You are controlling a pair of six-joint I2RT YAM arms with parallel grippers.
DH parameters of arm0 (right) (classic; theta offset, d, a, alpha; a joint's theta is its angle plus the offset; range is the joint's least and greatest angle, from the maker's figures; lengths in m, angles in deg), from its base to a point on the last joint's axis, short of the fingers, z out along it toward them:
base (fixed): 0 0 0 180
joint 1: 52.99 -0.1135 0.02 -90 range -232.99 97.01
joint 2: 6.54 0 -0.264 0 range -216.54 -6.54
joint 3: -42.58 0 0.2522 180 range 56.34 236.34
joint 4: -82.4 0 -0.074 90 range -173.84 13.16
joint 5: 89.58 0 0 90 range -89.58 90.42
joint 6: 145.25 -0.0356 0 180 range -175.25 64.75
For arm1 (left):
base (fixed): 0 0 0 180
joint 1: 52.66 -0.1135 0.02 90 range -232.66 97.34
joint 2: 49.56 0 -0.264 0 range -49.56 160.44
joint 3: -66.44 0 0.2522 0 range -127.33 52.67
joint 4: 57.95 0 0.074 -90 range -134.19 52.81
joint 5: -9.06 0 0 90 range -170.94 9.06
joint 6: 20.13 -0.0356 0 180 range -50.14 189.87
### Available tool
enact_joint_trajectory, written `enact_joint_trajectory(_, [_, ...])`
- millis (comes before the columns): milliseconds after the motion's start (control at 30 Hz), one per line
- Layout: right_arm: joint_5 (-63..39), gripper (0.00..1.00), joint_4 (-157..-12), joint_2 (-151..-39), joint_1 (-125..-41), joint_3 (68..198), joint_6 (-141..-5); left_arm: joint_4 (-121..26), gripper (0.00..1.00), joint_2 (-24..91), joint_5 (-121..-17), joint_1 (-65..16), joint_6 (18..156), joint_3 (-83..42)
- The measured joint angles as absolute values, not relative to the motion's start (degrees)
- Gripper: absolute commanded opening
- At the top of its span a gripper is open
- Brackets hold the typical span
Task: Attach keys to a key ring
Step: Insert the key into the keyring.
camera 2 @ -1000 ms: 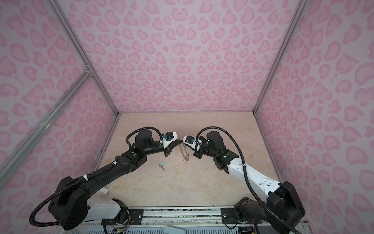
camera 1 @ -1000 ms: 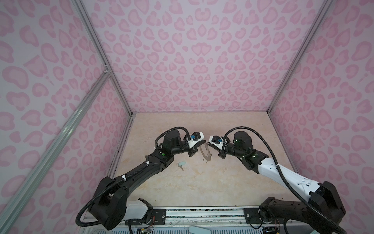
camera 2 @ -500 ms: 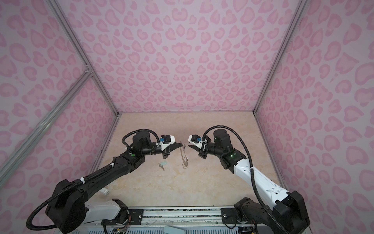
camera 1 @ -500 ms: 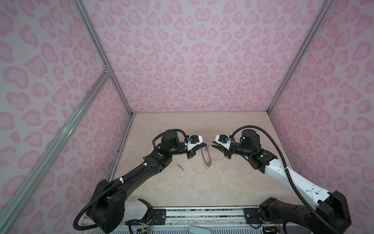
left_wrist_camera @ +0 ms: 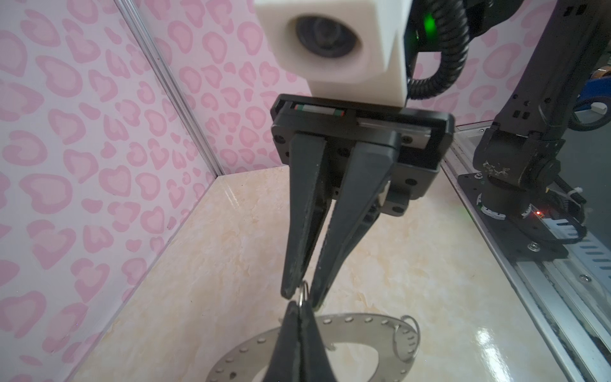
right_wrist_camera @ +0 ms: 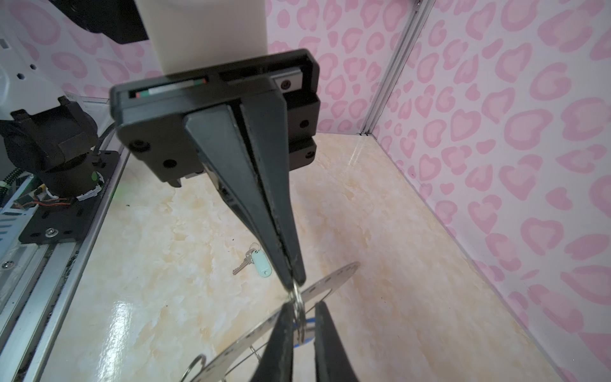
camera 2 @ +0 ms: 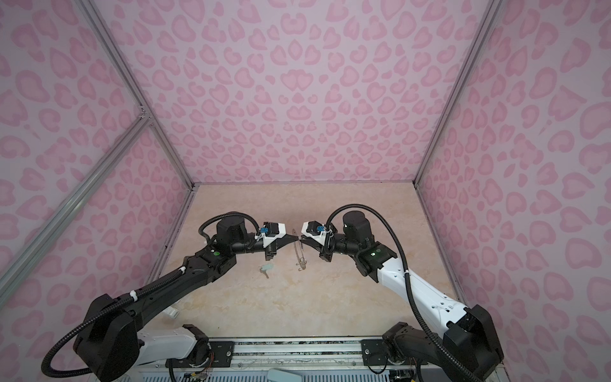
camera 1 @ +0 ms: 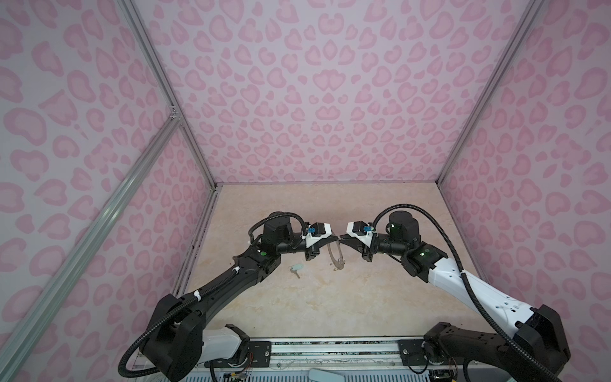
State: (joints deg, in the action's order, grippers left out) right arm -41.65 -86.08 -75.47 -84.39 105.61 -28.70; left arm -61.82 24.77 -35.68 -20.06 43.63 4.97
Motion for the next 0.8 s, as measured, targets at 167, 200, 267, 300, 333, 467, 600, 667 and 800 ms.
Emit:
enact_joint_trajectory(167, [-42.06, 0.06, -85.9, -76.19, -84.43, 105.64, -28.94, -60.92, 0.03, 24.35, -35.79, -20.08, 42.73, 4.97])
enact_joint_trajectory(200, [-42.08, 0.04, -85.86, -76.23, -84.43, 105.64, -29.23, -60.55, 0.03, 24.22, -35.81, -20.08, 42.58, 4.99])
enact_joint_trajectory(267, [-42.48, 0.0, -85.73, -76.3, -84.43, 105.64, -29.36, -60.12, 0.03, 24.09, -35.81, -20.08, 41.59, 4.99])
enact_joint_trajectory(300, [-42.48, 0.0, -85.68, -76.3, -84.43, 105.64, -29.34, -60.05, 0.03, 24.09, -35.81, -20.08, 41.55, 4.97])
enact_joint_trajectory(333, [-42.48, 0.0, -85.68, -76.3, -84.43, 105.64, -29.34, -59.9, 0.03, 24.09, -35.81, -20.08, 41.27, 4.97])
enact_joint_trajectory(467, [-42.39, 0.0, -84.59, -76.32, -84.43, 105.96, -29.32, -59.2, 0.08, 24.03, -35.97, -20.08, 40.15, 4.97])
enact_joint_trajectory(600, [-41.25, 0.0, -82.58, -76.54, -84.41, 106.86, -29.03, -57.4, 0.17, 23.52, -38.02, -20.04, 38.77, 4.67])
enact_joint_trajectory(667, [-40.29, 0.0, -80.7, -77.22, -84.36, 108.3, -28.64, -54.98, 0.19, 23.28, -40.1, -19.75, 37.11, 3.68])
enact_joint_trajectory(800, [-38.98, 0.0, -76.2, -78.62, -84.39, 111.01, -27.41, -50.54, 0.21, 23.11, -45.23, -17.98, 32.48, 1.45])
